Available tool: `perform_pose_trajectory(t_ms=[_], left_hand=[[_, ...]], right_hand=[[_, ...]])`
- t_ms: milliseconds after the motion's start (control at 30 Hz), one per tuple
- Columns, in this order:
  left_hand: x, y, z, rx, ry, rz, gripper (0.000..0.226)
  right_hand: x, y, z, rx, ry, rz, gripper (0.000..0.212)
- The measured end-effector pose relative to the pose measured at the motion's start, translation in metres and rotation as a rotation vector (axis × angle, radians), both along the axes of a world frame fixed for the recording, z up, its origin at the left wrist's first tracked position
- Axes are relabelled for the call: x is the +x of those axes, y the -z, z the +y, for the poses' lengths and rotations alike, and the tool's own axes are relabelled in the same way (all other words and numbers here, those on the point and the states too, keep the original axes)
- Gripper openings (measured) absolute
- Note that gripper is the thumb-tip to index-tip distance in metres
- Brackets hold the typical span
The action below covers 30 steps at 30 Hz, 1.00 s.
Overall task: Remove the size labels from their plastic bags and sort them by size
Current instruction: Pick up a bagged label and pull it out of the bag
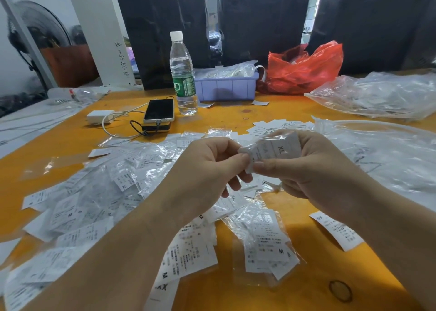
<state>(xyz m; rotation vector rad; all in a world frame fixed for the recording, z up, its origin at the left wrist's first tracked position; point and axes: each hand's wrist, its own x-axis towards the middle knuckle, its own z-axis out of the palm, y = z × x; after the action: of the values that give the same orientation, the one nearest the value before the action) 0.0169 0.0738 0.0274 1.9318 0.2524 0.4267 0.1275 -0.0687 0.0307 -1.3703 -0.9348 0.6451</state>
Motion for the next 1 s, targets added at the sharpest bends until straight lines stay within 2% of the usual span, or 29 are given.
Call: perform_pose_trajectory(t_ms=[200, 333, 467, 533, 633, 700, 833, 1000], left_hand=[[0.0, 0.001, 0.002, 0.009, -0.058, -0.035, 0.014], [0.0, -0.002, 0.004, -0.034, -0.103, -0.026, 0.015], [0.003, -0.001, 0.004, -0.132, -0.035, 0.028, 0.038], [0.004, 0.002, 0.004, -0.094, -0.021, 0.016, 0.036], [0.002, 0.003, 0.003, -0.004, -0.078, 0.006, 0.011], [0.0, 0.0, 0.006, 0.017, -0.136, 0.051, 0.002], [-0.001, -0.001, 0.016, 0.182, -0.27, 0.144, 0.015], [-0.005, -0.008, 0.02, 0.34, -0.351, 0.117, 0.013]], right_hand=[[0.005, -0.002, -0.002, -0.048, 0.078, -0.003, 0.031], [0.008, -0.003, -0.004, -0.032, 0.11, 0.018, 0.015], [0.007, 0.003, -0.001, -0.065, 0.135, -0.056, 0.009], [0.007, 0.006, 0.0, -0.071, 0.126, -0.092, 0.011], [0.004, 0.003, -0.001, -0.058, 0.117, -0.075, 0.012], [0.003, 0.0, -0.002, -0.045, 0.155, -0.019, 0.012], [0.01, 0.0, -0.001, -0.059, 0.256, 0.03, 0.015], [0.011, 0.005, 0.002, -0.089, 0.224, 0.025, 0.025]])
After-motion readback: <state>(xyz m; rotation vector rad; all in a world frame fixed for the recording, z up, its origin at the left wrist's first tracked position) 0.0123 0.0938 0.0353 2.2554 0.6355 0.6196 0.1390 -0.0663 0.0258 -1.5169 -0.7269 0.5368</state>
